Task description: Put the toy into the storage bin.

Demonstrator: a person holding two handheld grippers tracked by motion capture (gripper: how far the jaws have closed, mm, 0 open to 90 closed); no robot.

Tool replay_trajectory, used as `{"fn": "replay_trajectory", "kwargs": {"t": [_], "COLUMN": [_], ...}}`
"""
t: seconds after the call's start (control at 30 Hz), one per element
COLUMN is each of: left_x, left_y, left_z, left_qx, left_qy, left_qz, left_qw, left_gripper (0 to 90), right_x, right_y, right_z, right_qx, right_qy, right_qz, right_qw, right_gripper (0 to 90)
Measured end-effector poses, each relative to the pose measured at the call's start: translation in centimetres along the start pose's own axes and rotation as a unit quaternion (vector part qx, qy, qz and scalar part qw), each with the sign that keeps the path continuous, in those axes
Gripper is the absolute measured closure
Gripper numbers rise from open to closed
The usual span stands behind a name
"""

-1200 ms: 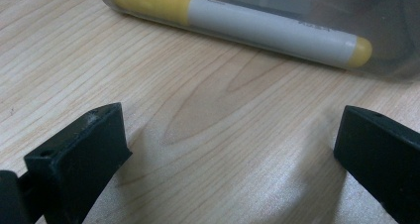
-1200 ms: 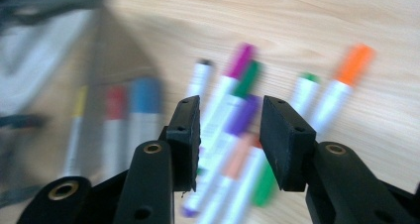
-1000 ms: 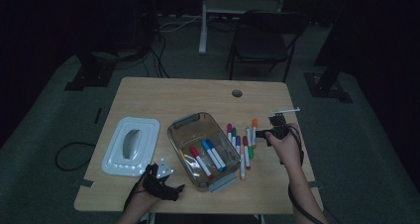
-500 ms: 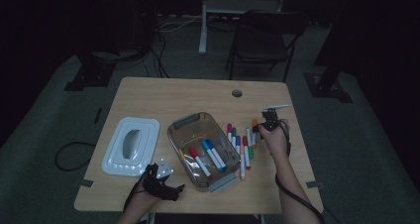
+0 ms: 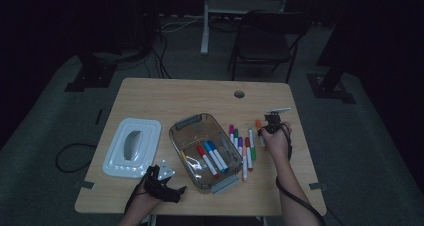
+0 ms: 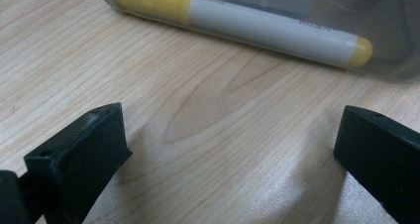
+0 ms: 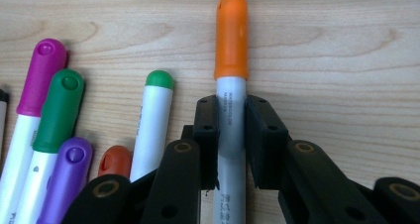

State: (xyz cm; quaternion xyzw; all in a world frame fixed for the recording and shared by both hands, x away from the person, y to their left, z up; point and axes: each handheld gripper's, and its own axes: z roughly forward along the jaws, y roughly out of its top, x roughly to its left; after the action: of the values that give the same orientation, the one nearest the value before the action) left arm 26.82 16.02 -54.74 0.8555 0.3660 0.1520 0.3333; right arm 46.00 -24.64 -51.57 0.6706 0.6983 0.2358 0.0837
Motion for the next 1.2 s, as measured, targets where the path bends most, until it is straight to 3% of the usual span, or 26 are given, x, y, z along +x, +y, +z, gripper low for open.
{"fn": "replay_trajectory", "kwargs": {"t": [0.37, 0.6, 0.73, 0.97, 1.03, 1.07, 1.1, 1.13, 1.2], "left_x": [0.0, 0.0, 0.0, 0.0, 0.0, 0.0, 0.0, 0.0, 0.0], "left_y": [0.0, 0.0, 0.0, 0.0, 0.0, 0.0, 0.0, 0.0, 0.0], "left_z": [0.0, 0.0, 0.0, 0.0, 0.0, 0.0, 0.0, 0.0, 0.0], "left_qx": [0.000, 0.000, 0.000, -0.001, -0.001, -0.001, 0.000, 0.000, -0.001], "left_qy": [0.000, 0.000, 0.000, 0.001, 0.001, 0.001, 0.001, 0.001, 0.000], "left_qz": [0.000, 0.000, 0.000, 0.000, 0.000, 0.000, 0.000, 0.000, -0.001], "left_qw": [1.0000, 1.0000, 1.0000, 1.0000, 1.0000, 1.0000, 1.0000, 1.0000, 1.0000], "left_gripper": [0.6, 0.6, 0.7, 0.6, 0.6, 0.7, 0.6, 0.6, 0.6], "right_x": [0.0, 1.1, 2.5, 5.6, 6.6, 6.6, 8.3, 8.3, 10.0], "right_y": [0.0, -0.3, -0.3, -0.6, -0.7, -0.7, -0.8, -0.8, -1.0], "right_z": [-3.7, -6.3, -8.3, -11.8, -12.7, -12.7, -13.8, -13.8, -14.7], "right_qx": [-0.020, -0.037, -0.050, -0.064, -0.068, -0.068, -0.070, -0.070, -0.075], "right_qy": [0.042, 0.073, 0.100, 0.169, 0.181, 0.181, 0.203, 0.203, 0.213], "right_qz": [0.013, -0.005, -0.028, -0.063, -0.077, -0.077, -0.096, -0.096, -0.116], "right_qw": [0.9988, 0.9966, 0.9934, 0.9816, 0.9781, 0.9781, 0.9719, 0.9719, 0.9673], "right_gripper": [76.7, 76.7, 76.7, 76.7, 76.7, 76.7, 76.7, 76.7, 76.7]}}
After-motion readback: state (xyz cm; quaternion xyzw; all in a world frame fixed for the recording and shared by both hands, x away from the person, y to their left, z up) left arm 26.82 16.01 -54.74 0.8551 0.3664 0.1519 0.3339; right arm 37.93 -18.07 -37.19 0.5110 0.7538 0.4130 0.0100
